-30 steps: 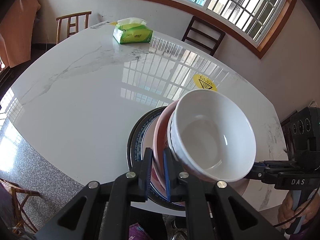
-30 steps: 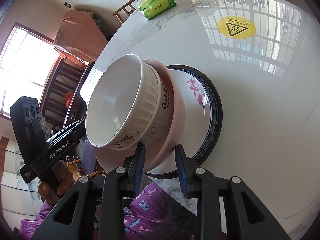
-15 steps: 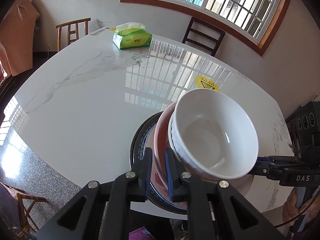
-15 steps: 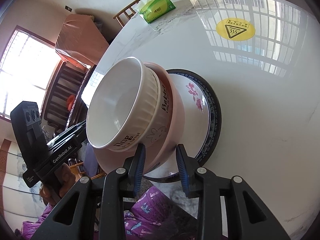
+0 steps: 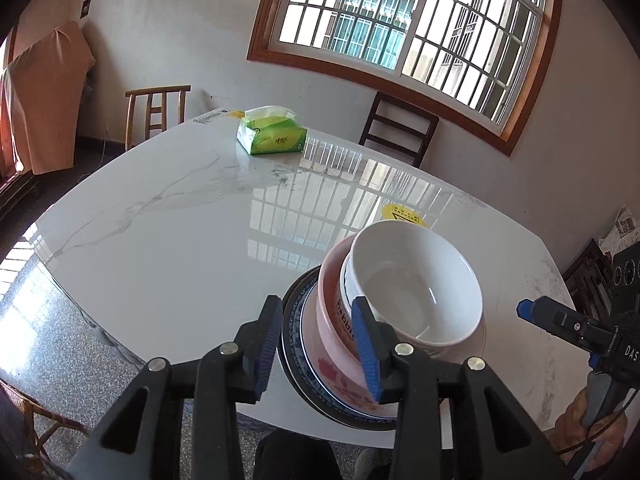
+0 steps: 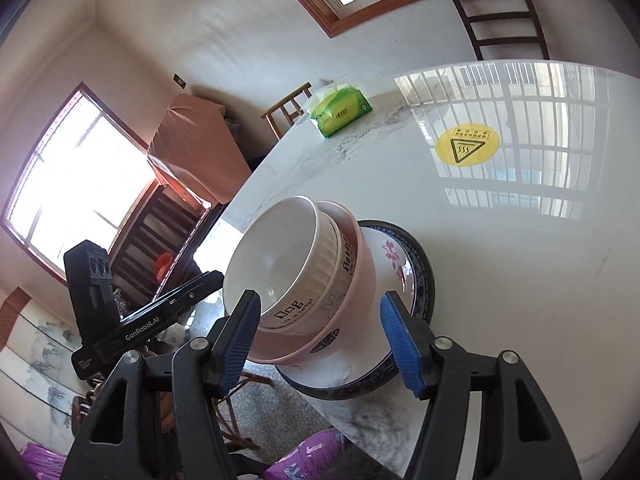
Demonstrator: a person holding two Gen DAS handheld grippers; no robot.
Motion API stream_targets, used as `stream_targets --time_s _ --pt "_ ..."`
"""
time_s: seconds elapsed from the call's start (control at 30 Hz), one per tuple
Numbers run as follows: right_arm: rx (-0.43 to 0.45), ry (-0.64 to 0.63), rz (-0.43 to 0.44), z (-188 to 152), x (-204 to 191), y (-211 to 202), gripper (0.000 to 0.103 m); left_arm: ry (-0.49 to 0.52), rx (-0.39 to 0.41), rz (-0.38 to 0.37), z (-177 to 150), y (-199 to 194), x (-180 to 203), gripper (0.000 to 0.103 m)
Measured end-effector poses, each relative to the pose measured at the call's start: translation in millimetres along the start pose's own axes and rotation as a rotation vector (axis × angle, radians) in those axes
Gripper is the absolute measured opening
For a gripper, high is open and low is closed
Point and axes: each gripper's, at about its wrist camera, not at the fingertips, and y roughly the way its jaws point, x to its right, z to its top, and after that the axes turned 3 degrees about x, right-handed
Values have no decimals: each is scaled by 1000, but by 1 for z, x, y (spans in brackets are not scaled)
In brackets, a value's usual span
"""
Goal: Organize plates and bowls
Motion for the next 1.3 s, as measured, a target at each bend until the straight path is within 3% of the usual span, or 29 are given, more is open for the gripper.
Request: stream_targets --time_s 0.07,0.17,0.27,0.37,0.5,0.67,0.9,1.3 --pt "108 -47 -32 -12 -10 -14 67 20 102 51 -12 -16 3 37" --pt "278 -173 -109 -35 -34 -31 72 76 229 167 -30 -32 11 48" --pt "408 -220 -131 -60 -50 -42 84 142 307 212 -48 -39 21 52" --pt "475 -229 -146 -83 -60 -47 96 190 353 243 -65 -40 30 53" --pt "463 -290 -195 -107 -71 -42 97 216 349 264 -80 -38 35 60" --pt "456 -291 -180 -123 -78 -46 97 148 247 164 -89 -30 25 61" --pt "506 -289 -220 -142 -88 -52 101 207 297 198 -103 -42 29 61" --pt "535 -277 -284 -158 -95 -57 103 231 315 145 -116 -58 35 64"
